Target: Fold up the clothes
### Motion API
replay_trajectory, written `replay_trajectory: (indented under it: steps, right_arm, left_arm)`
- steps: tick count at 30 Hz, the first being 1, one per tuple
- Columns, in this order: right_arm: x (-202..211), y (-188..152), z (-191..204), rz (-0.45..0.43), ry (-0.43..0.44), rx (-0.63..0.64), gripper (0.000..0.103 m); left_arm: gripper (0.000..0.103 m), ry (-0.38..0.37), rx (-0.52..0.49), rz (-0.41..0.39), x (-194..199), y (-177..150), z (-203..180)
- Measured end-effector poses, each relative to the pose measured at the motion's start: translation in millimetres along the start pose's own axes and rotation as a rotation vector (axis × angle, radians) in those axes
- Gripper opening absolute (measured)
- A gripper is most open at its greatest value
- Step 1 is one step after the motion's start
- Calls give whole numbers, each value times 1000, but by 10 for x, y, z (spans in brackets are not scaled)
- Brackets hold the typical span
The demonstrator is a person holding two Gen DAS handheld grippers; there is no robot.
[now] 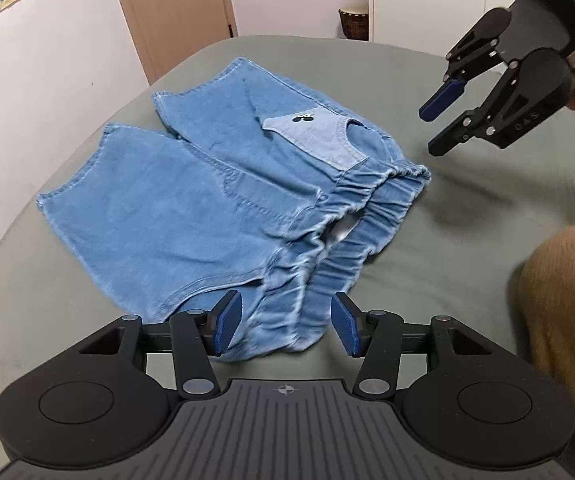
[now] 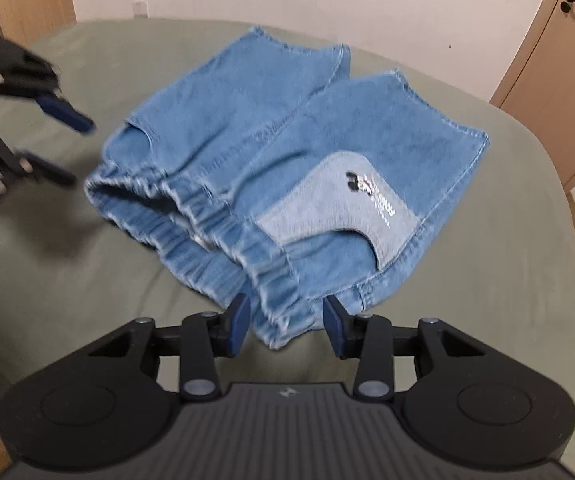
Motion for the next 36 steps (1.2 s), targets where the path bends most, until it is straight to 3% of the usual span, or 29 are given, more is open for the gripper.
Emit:
replay_trajectory:
  steps: [9, 15, 22, 27, 29, 30, 36]
  right_arm:
    - [-344, 16, 226, 69, -28, 102, 40]
    - [-589, 1, 250, 90, -45, 125, 34]
    - [-713, -22, 258, 102, -65, 137, 33]
    - [-684, -18, 222, 97, -58, 106, 27]
    - [-645, -10, 207, 91, -59, 91, 23]
    - [-622, -2, 200, 88, -60, 83, 15]
    - [-380, 72, 120, 33, -67, 27, 10]
  left_arm:
    - [48, 98, 33, 95, -487, 17, 48]
    - [48, 88, 59, 108, -453, 0, 51]
    - [48, 109, 71, 139, -550, 20, 10]
    - [27, 130, 65, 154, -573, 11, 10]
    - [23, 144, 43, 154, -550, 18, -13]
    - [21, 149, 34, 154, -538, 20, -18]
    - [18, 163, 42, 109, -321, 121, 32]
Point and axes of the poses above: each gripper's, at about its wrist camera, not at the fingertips, and x roughly against the way its jaws point, z to its left, y to its top, the point moved 8 cm from there along -x, roughly the way its jaws point, and after that the axes turned 3 degrees about z, right-handed, at the moved point
